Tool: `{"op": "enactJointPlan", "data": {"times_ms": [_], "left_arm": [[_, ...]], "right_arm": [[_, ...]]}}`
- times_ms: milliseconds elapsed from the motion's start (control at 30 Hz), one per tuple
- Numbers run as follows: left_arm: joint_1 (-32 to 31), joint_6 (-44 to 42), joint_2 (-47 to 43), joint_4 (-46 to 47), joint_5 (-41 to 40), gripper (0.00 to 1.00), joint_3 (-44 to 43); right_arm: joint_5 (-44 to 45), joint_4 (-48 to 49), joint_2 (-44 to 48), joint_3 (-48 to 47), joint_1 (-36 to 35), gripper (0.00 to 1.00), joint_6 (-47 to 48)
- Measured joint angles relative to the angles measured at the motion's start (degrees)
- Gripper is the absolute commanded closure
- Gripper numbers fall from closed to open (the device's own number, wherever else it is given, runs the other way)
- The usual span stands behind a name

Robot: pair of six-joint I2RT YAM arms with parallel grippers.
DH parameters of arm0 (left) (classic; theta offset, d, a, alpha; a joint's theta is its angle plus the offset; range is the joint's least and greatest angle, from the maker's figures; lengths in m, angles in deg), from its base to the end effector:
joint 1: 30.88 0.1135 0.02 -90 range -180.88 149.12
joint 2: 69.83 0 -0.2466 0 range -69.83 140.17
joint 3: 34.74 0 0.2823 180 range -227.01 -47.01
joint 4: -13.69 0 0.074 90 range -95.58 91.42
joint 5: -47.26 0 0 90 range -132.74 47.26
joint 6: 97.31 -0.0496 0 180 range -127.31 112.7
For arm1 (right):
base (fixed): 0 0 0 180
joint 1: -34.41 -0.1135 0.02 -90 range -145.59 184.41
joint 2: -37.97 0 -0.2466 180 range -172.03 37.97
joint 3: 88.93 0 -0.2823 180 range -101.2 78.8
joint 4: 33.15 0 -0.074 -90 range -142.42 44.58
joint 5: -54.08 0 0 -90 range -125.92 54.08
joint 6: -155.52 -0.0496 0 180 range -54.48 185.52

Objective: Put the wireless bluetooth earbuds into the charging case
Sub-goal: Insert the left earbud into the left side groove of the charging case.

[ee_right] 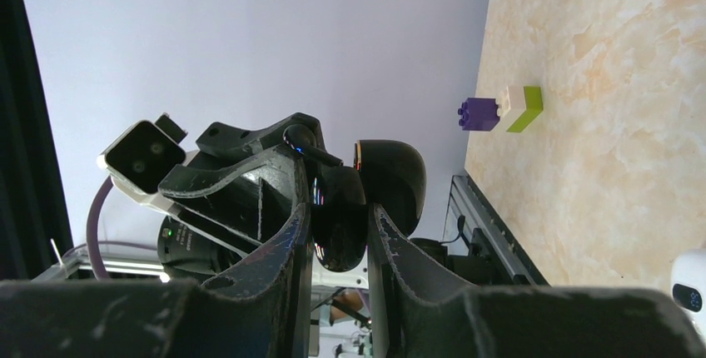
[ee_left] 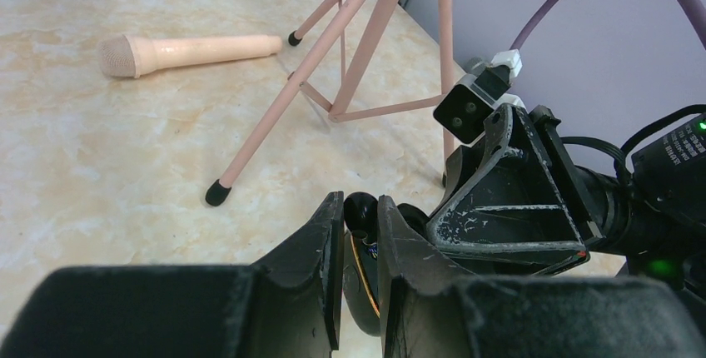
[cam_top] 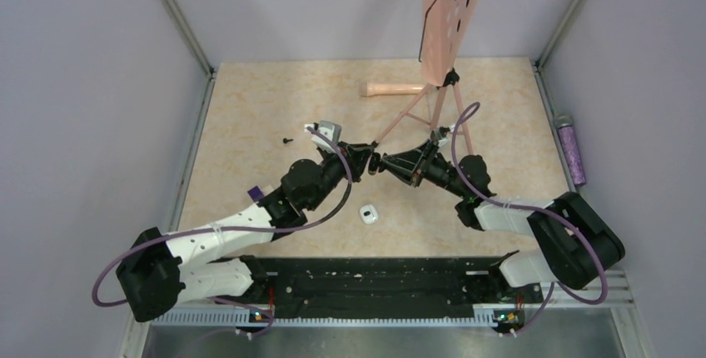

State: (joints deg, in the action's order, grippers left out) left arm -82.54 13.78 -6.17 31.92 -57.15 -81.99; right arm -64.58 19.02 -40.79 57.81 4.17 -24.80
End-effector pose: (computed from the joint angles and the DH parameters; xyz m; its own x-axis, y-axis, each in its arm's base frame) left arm 0.1979 -0.2303 0.2586 -0.1995 -0.3096 -0.9297 0.5719 0.7336 -0.3670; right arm 0.2356 0.1649 0.1677 -0.8540 0.5178 -0.0502 -0.0956 -0.0614 0.9935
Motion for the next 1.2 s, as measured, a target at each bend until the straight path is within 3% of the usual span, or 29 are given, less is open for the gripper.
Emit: {"op": "enactJointPlan", "data": {"times_ms": [1200], "left_arm": [[-2.1, -3.6, 1.9, 3.2, -0.3, 0.90, -0.4]], "right_arm": [[0.6, 2.2, 0.0, 0.0, -0.4, 1.00, -4.1]]}}
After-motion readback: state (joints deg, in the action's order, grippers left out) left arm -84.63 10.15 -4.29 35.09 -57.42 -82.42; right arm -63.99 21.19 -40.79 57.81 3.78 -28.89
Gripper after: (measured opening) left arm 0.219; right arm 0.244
